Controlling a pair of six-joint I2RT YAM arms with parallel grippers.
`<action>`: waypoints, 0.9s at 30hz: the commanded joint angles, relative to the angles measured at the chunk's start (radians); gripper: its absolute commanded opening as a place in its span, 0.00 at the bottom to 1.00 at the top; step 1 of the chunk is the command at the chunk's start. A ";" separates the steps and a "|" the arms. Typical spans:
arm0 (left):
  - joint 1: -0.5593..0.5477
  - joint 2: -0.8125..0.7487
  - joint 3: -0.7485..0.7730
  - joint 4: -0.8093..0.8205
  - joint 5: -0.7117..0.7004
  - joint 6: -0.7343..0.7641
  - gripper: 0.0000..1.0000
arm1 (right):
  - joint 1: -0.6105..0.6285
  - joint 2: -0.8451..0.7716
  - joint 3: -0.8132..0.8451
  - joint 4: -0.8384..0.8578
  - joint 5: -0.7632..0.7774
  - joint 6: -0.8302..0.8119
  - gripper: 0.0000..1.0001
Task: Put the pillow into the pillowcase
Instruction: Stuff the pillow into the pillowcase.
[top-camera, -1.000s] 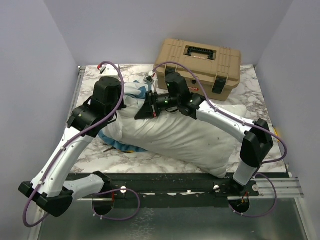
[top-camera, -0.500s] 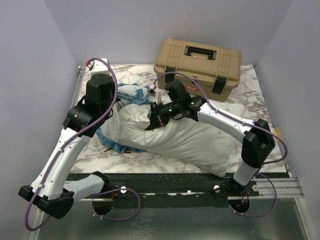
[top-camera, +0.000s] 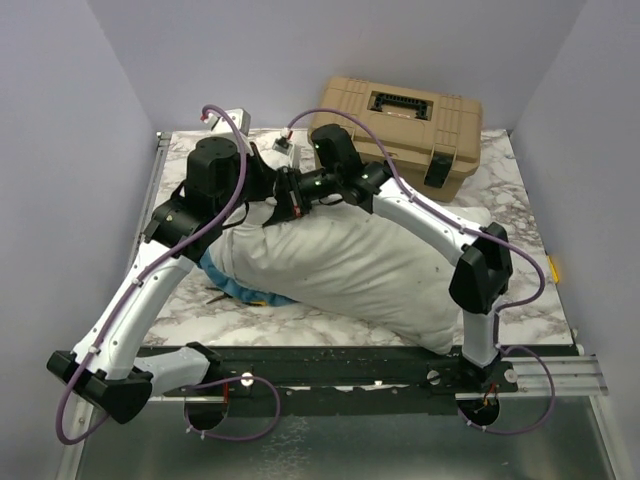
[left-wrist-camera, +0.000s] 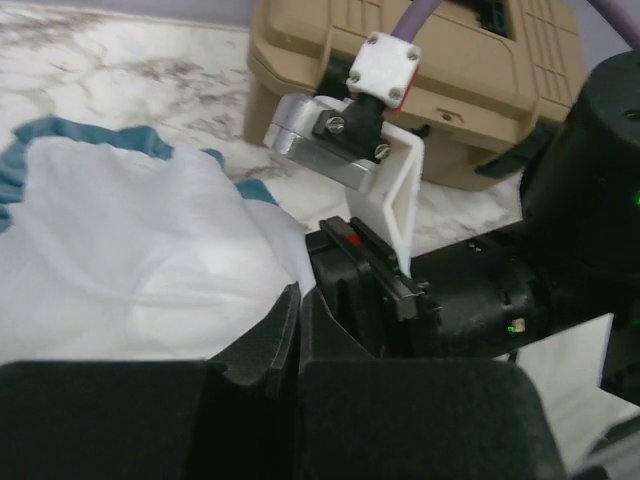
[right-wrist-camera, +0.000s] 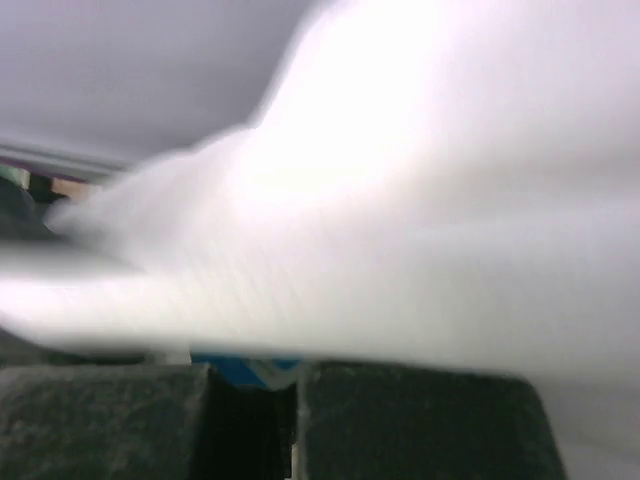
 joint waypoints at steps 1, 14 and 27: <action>-0.113 -0.013 -0.002 0.133 0.124 -0.099 0.00 | -0.001 0.091 0.146 0.038 -0.063 0.132 0.00; -0.409 -0.008 -0.097 0.249 -0.037 -0.196 0.00 | -0.115 0.274 0.088 0.748 -0.074 0.841 0.00; -0.413 -0.098 -0.116 -0.007 -0.576 -0.036 0.35 | -0.153 0.063 -0.164 0.390 -0.017 0.385 0.20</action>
